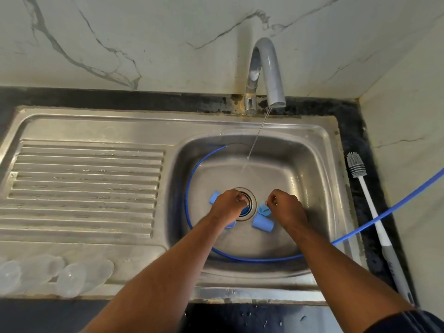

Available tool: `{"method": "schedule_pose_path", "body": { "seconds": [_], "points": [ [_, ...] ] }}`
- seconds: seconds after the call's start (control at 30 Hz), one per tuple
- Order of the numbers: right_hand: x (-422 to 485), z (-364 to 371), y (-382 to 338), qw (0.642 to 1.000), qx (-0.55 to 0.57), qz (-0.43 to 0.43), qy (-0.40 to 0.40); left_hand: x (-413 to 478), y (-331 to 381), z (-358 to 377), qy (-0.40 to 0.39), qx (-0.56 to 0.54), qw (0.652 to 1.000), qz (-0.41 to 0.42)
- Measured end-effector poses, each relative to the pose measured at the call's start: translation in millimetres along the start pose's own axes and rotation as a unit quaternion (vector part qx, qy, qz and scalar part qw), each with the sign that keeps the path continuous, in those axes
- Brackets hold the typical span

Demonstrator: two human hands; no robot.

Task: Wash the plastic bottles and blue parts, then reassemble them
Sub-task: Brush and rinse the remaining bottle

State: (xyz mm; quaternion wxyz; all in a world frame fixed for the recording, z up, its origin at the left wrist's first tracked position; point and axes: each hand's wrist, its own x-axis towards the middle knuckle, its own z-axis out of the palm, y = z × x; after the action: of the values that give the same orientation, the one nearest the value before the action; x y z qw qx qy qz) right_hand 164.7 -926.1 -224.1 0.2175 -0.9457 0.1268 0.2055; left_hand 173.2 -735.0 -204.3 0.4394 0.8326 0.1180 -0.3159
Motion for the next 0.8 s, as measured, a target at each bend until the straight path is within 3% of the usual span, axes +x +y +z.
{"method": "schedule_pose_path", "body": {
  "seconds": [0.2,0.43,0.53,0.63,0.8],
  "points": [
    [-7.4,-6.5,-13.8,0.989,0.13,0.0,0.068,-2.5,4.2,-6.6,-0.007,-0.075,0.997,-0.018],
    [6.9,-31.5,-69.3,0.922,0.379,-0.02,0.081,6.9,47.2,-28.3,-0.009,-0.217,0.976,0.024],
    [17.1,-47.1,-85.3,0.923,0.373,-0.04,0.084,13.6,67.4,-46.2,-0.014,-0.334,0.942,0.042],
    [19.8,-61.0,-97.2,0.9,0.427,-0.07,0.054,22.3,76.9,-60.7,-0.002,-0.374,0.925,0.06],
    [23.5,-76.3,-113.5,0.889,0.445,-0.101,0.028,29.7,84.9,-72.7,0.004,-0.417,0.908,0.035]
  ]
}}
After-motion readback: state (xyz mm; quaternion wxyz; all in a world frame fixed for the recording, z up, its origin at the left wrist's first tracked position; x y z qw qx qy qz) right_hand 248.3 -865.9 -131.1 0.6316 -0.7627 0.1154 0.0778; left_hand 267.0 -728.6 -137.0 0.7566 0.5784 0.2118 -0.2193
